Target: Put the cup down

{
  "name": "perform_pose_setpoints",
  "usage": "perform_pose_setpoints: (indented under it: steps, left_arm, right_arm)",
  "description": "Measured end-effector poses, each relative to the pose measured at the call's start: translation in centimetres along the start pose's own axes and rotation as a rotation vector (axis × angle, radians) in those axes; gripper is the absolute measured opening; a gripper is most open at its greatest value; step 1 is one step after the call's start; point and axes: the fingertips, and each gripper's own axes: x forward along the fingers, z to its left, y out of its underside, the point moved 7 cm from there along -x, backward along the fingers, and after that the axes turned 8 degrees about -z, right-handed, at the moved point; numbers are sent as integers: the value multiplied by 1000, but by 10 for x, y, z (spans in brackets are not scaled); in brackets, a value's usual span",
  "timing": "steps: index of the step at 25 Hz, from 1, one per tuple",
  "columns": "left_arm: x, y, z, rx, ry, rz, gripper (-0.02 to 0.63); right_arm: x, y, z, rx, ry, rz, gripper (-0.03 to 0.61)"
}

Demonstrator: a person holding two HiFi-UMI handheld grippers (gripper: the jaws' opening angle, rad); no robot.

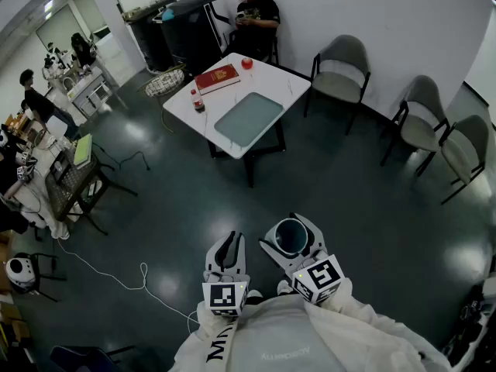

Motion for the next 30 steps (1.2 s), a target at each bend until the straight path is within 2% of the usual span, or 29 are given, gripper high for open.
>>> perform_pose_setpoints:
  steps: [4, 11, 18, 30]
  left_arm:
    - [6, -8, -15, -6, -4, -3, 66]
    - [16, -13, -26, 13, 23, 5, 66]
    - [24, -1, -29, 0, 32, 22, 66]
    - [41, 1, -45, 14, -5, 18, 66]
  right_arm:
    - [-16, -8, -2, -18, -21, -8, 408]
    - [-18, -7, -14, 2, 4, -19, 408]
    - [-19, -1, -26, 10, 24, -24, 408]
    - [-26, -5, -66, 22, 41, -25, 408]
